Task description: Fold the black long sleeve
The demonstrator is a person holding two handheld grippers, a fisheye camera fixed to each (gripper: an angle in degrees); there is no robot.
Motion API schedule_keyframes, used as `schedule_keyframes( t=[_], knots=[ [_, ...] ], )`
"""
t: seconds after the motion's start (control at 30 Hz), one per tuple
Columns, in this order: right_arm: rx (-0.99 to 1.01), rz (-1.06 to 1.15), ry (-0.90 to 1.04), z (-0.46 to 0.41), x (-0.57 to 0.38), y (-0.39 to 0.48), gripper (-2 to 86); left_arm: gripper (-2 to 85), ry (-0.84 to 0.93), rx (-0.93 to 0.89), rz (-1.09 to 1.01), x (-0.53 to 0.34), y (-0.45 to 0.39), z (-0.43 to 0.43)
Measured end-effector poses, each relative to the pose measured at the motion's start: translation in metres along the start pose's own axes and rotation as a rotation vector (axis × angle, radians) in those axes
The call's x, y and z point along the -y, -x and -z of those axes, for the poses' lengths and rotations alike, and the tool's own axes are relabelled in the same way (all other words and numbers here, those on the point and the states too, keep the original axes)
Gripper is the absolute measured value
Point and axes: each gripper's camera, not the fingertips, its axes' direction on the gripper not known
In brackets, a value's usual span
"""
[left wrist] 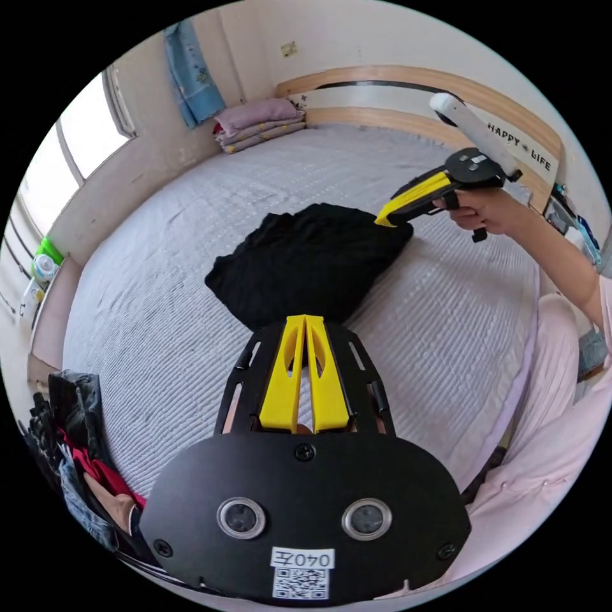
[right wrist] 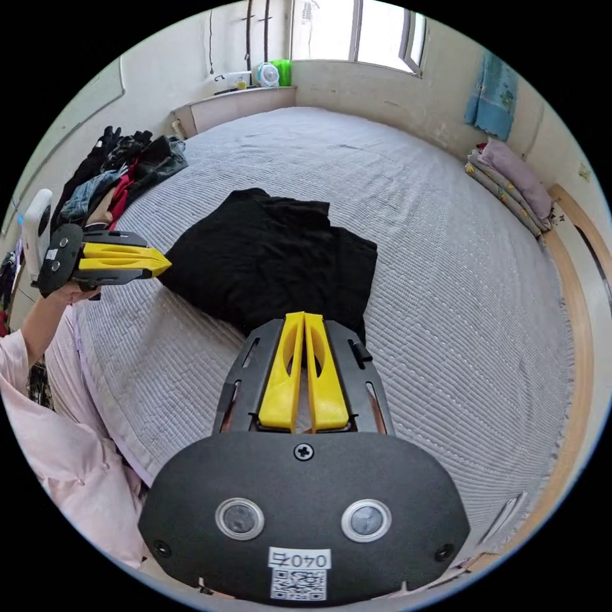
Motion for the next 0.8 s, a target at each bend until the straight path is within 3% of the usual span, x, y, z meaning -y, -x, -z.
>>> schedule_keyframes(
  t=[0.1,0.2,0.27,0.5,0.6,0.8],
  knots=[
    [-0.061,0.013,0.081,-0.024,-0.012,-0.004,-1.0,-0.9,0.084,0.022,0.049,-0.005,0.011,-0.020],
    [0.055,-0.071,0.052,-0.025,-0.015,-0.026,-1.0,-0.9,0.114,-0.015,0.106,-0.006,0.032,-0.028],
    [0.089,-0.089,0.058,-0.027,-0.015,-0.035,-1.0,-0.9,0.168,0.075,0.087,-0.004,0.035,-0.035],
    [0.148,-0.136,0.097,-0.024,-0.013,-0.051,-1.0,-0.9,0.151,0.144,0.109,-0.009,0.036,-0.021],
    [0.196,-0.164,0.026,-0.003,-0.021,-0.058,-1.0,-0.9,0.124,0.225,0.101,-0.012,0.039,-0.005],
    [0.170,-0.157,-0.078,0.020,-0.028,-0.050,-1.0,-0.9,0.071,0.220,0.070,0.001,0.037,0.004]
  ],
)
